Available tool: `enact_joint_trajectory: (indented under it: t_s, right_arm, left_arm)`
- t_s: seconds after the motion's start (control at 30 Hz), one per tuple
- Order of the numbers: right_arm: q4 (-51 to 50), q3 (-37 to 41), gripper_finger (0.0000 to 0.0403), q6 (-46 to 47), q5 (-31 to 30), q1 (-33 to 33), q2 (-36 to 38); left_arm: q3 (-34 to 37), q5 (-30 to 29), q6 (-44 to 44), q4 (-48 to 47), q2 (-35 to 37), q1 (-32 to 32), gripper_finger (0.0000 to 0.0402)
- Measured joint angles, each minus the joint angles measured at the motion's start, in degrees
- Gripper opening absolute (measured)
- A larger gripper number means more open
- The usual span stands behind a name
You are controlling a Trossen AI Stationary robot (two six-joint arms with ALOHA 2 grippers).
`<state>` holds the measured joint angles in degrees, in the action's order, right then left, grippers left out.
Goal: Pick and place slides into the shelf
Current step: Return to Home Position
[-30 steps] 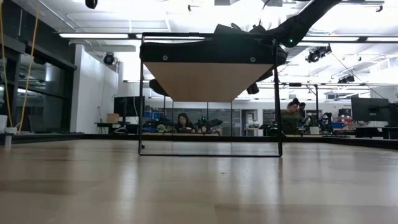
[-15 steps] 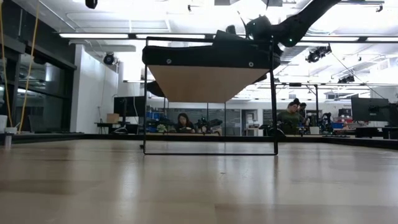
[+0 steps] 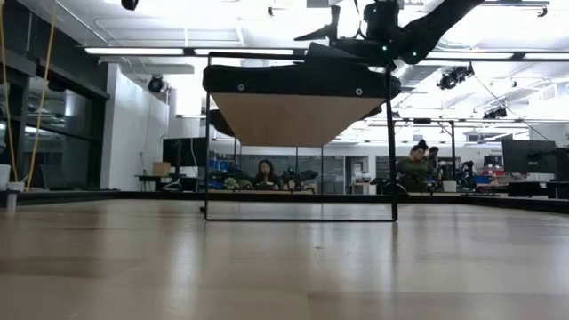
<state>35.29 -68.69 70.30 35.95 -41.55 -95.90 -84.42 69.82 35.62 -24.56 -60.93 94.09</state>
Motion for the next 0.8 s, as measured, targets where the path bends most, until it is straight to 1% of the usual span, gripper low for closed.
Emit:
enact_joint_trajectory:
  t_s: [0.3,0.47,0.67,0.73,0.8]
  right_arm:
    - [-0.3,0.0,0.0220,-1.0,-2.5,2.1,0.0]
    - [-0.3,0.0,0.0220,-1.3,-2.8,2.3,0.0]
    - [-0.3,0.0,0.0220,-1.8,-2.9,3.5,0.4]
    - [-0.3,0.0,0.0220,-2.3,-3.4,4.1,1.2]
    - [-0.3,0.0,0.0220,-2.8,-4.2,4.5,2.4]
  left_arm:
    - [0.0,0.0,-0.4,-1.0,0.4,0.0,0.0262]
    - [0.0,0.0,-1.5,-3.1,0.5,0.0,0.0262]
    - [0.0,0.1,-2.1,-3.1,1.5,0.0,0.0262]
    - [0.0,-0.2,-2.3,-3.0,1.9,-1.0,0.0262]
    - [0.0,-1.0,-2.3,-2.5,2.4,-3.2,0.0262]
